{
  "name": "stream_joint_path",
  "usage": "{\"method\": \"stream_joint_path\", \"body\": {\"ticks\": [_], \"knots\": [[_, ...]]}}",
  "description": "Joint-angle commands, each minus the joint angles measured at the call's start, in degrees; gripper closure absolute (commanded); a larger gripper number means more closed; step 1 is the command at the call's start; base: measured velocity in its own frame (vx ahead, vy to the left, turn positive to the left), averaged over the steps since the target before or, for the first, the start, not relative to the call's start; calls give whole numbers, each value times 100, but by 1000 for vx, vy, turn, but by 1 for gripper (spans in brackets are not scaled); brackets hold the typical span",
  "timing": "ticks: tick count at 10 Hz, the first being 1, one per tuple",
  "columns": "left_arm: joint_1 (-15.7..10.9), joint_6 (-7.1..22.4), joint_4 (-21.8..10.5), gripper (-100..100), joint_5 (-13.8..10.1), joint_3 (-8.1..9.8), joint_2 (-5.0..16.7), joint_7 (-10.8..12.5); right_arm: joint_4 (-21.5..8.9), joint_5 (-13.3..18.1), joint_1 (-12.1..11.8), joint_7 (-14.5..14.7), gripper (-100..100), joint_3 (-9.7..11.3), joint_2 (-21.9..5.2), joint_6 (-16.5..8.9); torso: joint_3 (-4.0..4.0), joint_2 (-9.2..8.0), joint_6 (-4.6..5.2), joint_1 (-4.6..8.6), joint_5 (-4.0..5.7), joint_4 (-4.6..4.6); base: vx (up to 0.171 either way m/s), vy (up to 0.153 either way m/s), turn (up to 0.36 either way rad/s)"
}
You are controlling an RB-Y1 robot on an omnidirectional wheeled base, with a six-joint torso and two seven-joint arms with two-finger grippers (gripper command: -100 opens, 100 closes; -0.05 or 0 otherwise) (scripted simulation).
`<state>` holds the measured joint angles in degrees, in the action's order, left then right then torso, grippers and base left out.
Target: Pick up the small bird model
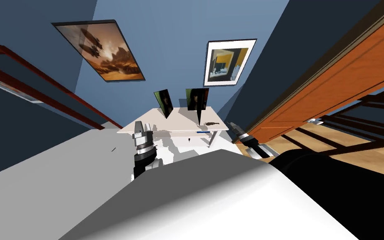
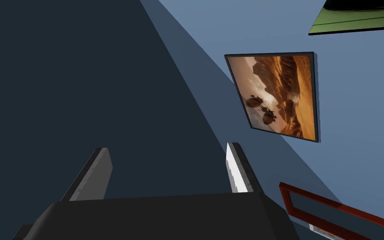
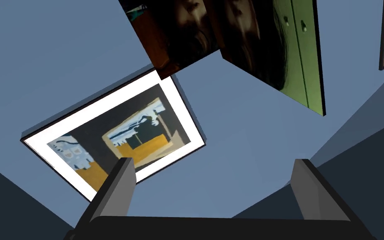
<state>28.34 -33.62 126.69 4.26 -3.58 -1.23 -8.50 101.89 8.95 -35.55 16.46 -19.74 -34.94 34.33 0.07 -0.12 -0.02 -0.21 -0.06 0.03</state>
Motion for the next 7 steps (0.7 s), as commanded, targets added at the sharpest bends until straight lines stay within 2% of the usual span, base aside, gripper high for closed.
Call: {"method": "stream_joint_path", "body": {"ticks": [1,3,4,5,6,7], "knots": [[0,0,0,0,0,0,0,0,-230,71,-46,120,-100,-86,-162,49,0,0,0,0,0,0,-11,55,171],[0,0,0,0,0,0,0,0,-651,345,-198,480,-100,-297,-556,209,0,1,2,7,1,0,-7,64,377],[0,0,0,0,0,0,0,0,-802,345,-198,496,-100,-297,-589,209,-2,4,-2,3,1,-1,-1,45,152],[2,0,0,0,0,1,1,0,-980,491,-277,689,-100,-381,-798,282,-1,2,10,9,2,0,-12,47,298],[0,0,0,0,0,1,0,0,-1092,491,-277,689,-100,-381,-798,282,0,0,1,10,2,0,-5,29,166],[2,0,0,0,0,2,1,0,-1098,491,-277,689,-100,-381,-798,282,0,0,8,16,4,0,3,8,-46]]}}
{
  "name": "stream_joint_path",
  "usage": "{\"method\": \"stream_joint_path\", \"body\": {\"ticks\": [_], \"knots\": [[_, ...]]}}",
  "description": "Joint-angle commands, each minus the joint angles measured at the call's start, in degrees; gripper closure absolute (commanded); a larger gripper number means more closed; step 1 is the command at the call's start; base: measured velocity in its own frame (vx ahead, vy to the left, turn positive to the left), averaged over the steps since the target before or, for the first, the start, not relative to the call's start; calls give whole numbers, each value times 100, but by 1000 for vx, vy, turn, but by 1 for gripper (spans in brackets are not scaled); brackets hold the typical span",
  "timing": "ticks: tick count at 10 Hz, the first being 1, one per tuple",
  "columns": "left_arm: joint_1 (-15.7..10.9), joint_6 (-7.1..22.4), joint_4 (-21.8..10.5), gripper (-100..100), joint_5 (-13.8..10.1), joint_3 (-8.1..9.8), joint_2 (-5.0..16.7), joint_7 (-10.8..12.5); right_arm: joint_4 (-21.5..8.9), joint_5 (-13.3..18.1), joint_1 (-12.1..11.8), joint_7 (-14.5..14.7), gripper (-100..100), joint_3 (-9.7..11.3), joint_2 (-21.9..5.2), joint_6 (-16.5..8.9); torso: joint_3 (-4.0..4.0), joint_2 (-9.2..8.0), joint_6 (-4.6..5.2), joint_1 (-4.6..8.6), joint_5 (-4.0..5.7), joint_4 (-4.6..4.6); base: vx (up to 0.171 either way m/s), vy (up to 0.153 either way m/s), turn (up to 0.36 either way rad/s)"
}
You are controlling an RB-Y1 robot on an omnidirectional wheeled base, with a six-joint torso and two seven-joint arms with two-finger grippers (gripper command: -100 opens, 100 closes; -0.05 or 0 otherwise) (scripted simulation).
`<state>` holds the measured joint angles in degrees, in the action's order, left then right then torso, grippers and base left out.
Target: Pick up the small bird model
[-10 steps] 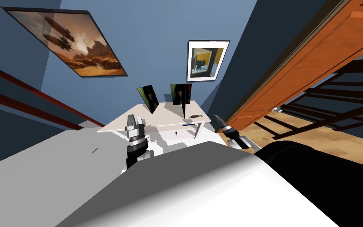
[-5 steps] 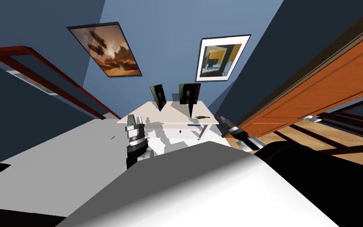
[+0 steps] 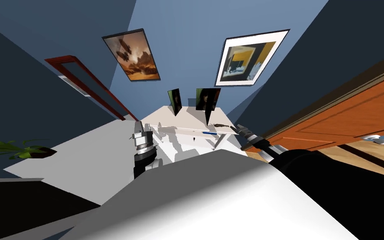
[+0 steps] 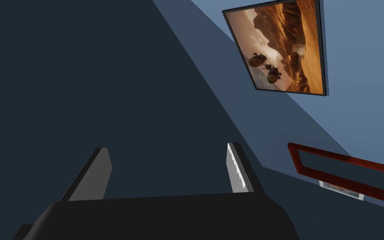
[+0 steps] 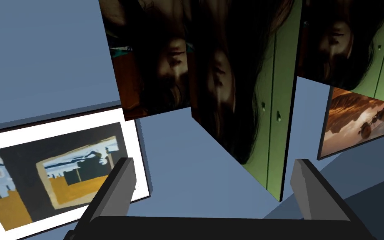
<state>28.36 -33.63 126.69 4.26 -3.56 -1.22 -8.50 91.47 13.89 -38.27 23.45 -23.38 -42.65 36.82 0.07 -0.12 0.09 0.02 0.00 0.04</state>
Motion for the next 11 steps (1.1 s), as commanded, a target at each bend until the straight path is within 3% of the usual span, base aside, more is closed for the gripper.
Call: {"method": "stream_joint_path", "body": {"ticks": [1,4,6,11], "knots": [[0,0,0,0,0,0,0,0,-286,147,-86,185,-100,-88,-231,99,0,0,0,0,0,0,-5,25,280],[-1,0,0,0,0,-1,0,0,-663,301,-169,382,-100,-145,-430,160,-1,2,-8,-8,-2,0,-2,29,221],[-1,0,0,0,0,-1,0,0,-1107,617,-339,749,-100,-222,-803,262,-2,3,-9,-7,-1,-1,-2,37,398],[-1,0,0,0,0,0,0,0,-1898,937,-511,1163,-100,-253,-1131,341,-1,1,-6,-2,-1,0,2,19,202]]}}
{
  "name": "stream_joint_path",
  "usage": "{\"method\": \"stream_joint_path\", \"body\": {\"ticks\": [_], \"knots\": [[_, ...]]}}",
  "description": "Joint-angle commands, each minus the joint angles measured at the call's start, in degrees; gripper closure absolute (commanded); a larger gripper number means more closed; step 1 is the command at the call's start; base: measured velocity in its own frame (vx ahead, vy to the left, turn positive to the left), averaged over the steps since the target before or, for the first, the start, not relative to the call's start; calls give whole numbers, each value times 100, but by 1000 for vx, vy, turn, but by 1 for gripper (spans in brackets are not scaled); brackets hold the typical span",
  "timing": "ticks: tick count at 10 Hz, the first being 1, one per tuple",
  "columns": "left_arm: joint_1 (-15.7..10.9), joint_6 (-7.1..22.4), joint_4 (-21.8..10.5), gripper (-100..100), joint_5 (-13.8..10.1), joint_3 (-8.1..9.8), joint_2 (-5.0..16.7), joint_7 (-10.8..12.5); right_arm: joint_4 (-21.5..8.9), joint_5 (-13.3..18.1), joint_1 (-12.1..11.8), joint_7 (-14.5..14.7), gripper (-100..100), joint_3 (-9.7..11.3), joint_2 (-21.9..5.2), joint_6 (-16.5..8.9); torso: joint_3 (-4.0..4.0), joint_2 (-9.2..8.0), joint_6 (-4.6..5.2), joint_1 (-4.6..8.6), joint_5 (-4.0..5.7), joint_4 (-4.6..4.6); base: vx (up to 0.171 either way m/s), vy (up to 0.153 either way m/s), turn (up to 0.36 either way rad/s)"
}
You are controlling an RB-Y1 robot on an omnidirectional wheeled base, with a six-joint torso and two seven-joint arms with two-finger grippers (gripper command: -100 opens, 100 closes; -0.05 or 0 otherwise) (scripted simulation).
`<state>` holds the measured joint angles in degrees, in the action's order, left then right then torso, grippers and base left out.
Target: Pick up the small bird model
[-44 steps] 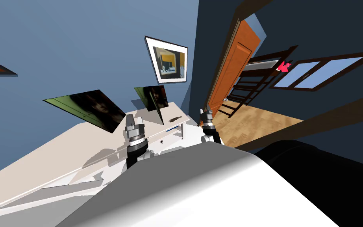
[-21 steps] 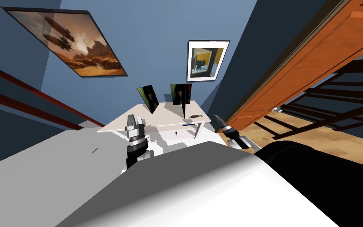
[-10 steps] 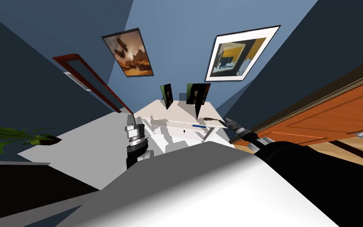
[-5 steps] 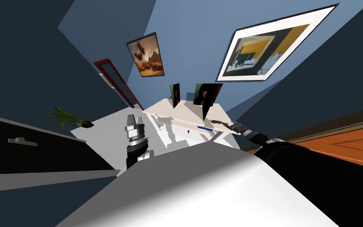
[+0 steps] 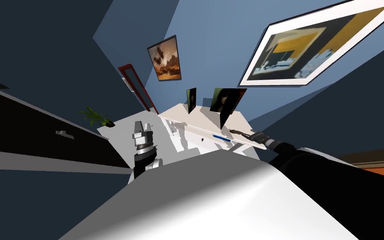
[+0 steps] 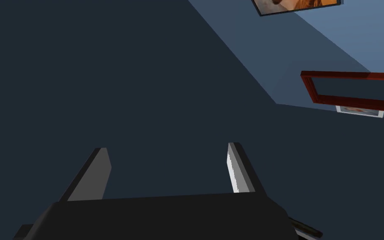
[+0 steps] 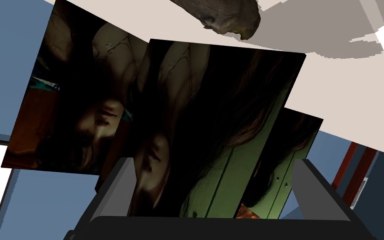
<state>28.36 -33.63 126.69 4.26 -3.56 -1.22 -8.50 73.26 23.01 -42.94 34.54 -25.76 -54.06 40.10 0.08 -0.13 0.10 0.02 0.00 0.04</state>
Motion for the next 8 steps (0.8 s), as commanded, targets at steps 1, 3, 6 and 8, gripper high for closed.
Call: {"method": "stream_joint_path", "body": {"ticks": [1,3,6,8], "knots": [[0,0,0,0,0,0,0,0,-286,185,-129,243,-100,-11,-134,44,0,0,0,0,0,0,-1,16,287],[0,0,0,0,0,0,0,0,-627,344,-212,429,-100,3,-263,69,0,0,1,1,0,0,0,10,233],[0,0,0,0,0,0,0,0,-1218,656,-372,784,-100,63,-480,106,0,1,2,4,2,0,0,6,295],[1,0,0,0,0,1,0,0,-1245,656,-372,784,-100,63,-480,106,0,0,4,4,1,0,1,-3,31]]}}
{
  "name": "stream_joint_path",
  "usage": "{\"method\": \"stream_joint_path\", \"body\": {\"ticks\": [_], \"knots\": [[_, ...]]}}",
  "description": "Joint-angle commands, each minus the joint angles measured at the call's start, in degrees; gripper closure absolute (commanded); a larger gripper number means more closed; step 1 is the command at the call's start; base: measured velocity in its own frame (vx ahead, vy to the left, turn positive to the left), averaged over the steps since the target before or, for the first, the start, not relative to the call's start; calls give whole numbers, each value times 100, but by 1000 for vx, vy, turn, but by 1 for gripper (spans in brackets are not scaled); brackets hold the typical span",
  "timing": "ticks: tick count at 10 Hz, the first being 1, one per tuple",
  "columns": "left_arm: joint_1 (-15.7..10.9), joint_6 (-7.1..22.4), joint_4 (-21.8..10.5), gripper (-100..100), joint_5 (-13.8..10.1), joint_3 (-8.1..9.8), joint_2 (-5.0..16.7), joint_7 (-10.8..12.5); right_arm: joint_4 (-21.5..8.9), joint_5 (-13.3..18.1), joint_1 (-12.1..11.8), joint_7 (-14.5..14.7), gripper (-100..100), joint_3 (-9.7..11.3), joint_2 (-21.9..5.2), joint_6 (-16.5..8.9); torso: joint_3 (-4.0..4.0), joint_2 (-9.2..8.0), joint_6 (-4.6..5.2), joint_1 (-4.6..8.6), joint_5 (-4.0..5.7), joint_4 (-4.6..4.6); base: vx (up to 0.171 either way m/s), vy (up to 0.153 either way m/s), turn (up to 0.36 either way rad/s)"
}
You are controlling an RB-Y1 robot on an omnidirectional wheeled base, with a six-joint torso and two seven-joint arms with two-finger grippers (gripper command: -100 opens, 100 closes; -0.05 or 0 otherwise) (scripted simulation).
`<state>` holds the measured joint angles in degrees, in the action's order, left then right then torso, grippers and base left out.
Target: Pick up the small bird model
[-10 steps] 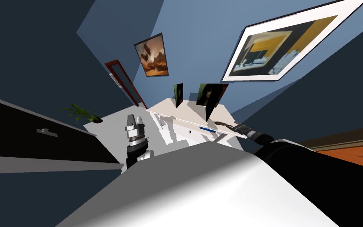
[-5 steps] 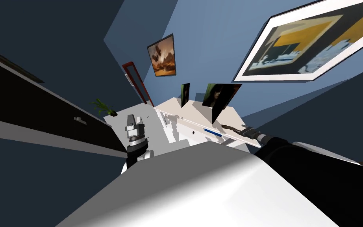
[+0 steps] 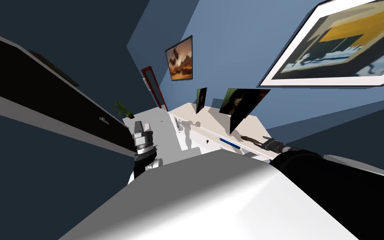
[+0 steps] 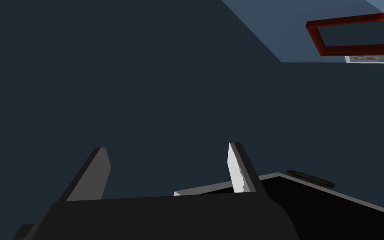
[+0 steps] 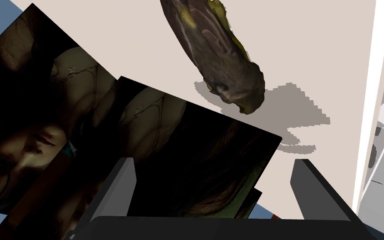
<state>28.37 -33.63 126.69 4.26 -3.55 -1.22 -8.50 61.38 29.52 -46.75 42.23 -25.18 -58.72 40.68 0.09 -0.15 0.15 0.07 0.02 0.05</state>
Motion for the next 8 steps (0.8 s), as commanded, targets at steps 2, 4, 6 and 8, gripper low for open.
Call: {"method": "stream_joint_path", "body": {"ticks": [2,4,6,8], "knots": [[-1,0,0,0,0,-1,0,0,-325,154,-65,182,-100,48,-102,61,-1,1,-9,-2,-1,-1,-1,1,199],[-1,0,0,0,0,-1,0,0,-809,436,-202,491,-100,154,-242,74,-1,2,-7,1,0,-1,-2,-6,311],[0,0,0,0,0,0,0,0,-785,436,-202,491,-100,154,-242,74,-2,3,-3,4,0,-1,0,-11,62],[0,0,0,0,0,0,0,0,-1042,567,-262,631,-100,217,-293,76,0,-1,0,-1,0,0,0,2,104]]}}
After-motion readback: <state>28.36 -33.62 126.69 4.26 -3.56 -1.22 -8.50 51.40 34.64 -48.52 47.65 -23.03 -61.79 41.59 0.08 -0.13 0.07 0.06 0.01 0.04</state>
